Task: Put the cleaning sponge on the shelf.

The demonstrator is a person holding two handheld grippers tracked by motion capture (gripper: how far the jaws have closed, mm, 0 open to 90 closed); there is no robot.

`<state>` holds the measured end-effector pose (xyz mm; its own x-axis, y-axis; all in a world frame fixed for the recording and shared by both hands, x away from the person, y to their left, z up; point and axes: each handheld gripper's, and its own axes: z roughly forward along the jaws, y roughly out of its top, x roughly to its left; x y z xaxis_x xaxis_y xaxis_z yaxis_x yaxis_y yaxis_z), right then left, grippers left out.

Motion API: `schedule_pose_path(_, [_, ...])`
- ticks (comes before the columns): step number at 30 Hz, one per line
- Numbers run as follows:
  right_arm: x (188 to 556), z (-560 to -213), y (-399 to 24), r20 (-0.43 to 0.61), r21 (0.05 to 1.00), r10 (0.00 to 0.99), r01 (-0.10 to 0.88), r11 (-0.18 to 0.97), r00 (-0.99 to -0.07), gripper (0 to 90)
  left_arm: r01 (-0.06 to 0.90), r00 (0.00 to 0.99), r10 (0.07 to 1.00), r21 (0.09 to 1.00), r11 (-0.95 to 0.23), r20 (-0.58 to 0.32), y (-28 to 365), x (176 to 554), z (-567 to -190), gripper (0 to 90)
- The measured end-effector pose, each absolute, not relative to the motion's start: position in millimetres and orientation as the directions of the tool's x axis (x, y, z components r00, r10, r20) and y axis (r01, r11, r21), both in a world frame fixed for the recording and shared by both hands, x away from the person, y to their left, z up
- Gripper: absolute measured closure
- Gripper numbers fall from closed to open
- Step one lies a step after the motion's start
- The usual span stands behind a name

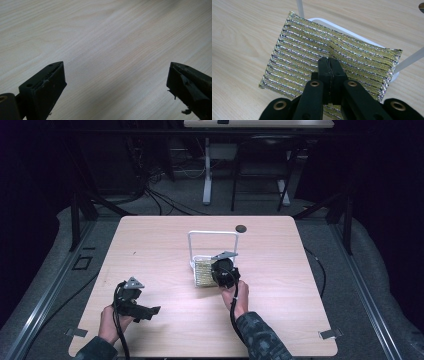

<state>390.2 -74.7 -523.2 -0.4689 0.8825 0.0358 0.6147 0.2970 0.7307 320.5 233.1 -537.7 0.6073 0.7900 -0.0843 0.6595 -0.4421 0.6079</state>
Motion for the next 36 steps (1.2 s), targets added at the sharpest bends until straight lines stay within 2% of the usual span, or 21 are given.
schedule_pose_path(22, [413.0,-529.7,-62.1,0.034,0.742,0.926,0.630,0.229,-0.377,89.9,0.661,0.611,0.787,0.602,-0.448,-0.085,234.8,321.1,-538.3,2.0])
schedule_pose_path(36, [428.5,-528.7,-55.1,-0.004,0.743,0.935,0.625,0.239,-0.353,89.8,0.662,0.610,0.788,0.601,-0.448,-0.083,235.1,320.7,-538.6,2.1])
